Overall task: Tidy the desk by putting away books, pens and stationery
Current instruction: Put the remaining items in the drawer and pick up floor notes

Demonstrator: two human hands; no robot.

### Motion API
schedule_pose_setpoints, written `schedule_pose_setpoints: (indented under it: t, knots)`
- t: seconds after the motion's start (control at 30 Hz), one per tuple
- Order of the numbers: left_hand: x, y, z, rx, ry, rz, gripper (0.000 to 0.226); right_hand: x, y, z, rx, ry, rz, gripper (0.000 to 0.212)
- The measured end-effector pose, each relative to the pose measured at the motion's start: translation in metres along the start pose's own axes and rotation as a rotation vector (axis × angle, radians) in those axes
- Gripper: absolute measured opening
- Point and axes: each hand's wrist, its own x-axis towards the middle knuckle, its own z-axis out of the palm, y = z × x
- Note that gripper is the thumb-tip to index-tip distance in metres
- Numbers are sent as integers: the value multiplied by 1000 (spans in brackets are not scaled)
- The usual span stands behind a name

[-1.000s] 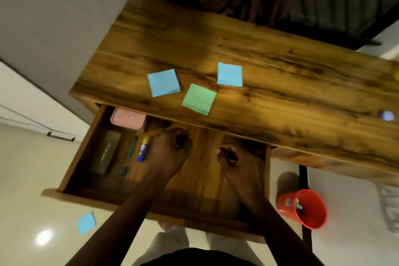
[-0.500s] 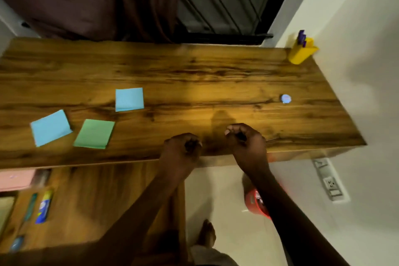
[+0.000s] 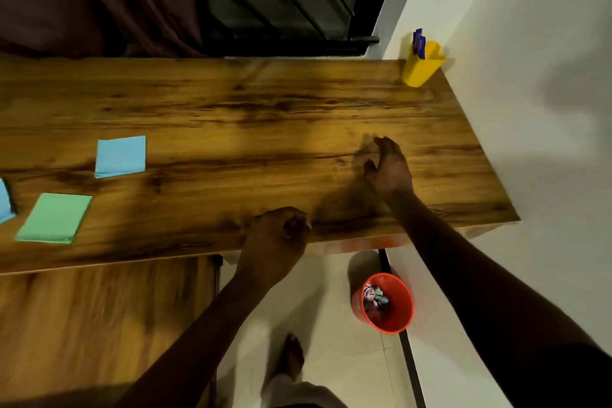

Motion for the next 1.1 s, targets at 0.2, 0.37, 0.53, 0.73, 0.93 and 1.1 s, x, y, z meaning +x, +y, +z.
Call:
schedule_pose_setpoints:
  t: [0.2, 0.37, 0.53, 0.73, 0.93, 1.1]
  knots:
    - [5, -1, 4, 41, 13, -22, 13, 44, 35, -4, -185, -155, 48, 70]
    - [4, -5, -2, 55, 44, -57, 9, 41, 46, 5, -200, -110, -74, 47]
    - [1, -14, -12, 37, 57, -67, 12, 8, 9, 16, 2, -115, -228, 53]
    - [-13, -36, -46, 36, 142, -38, 17, -72, -66, 43, 250, -114, -288, 46]
    - [-46, -64, -99, -36, 262, -99, 5, -136, -141, 75, 246, -193, -451, 47]
    - [-88, -111, -150, -52, 341, -234, 11, -178, -203, 115, 270, -309, -537, 56]
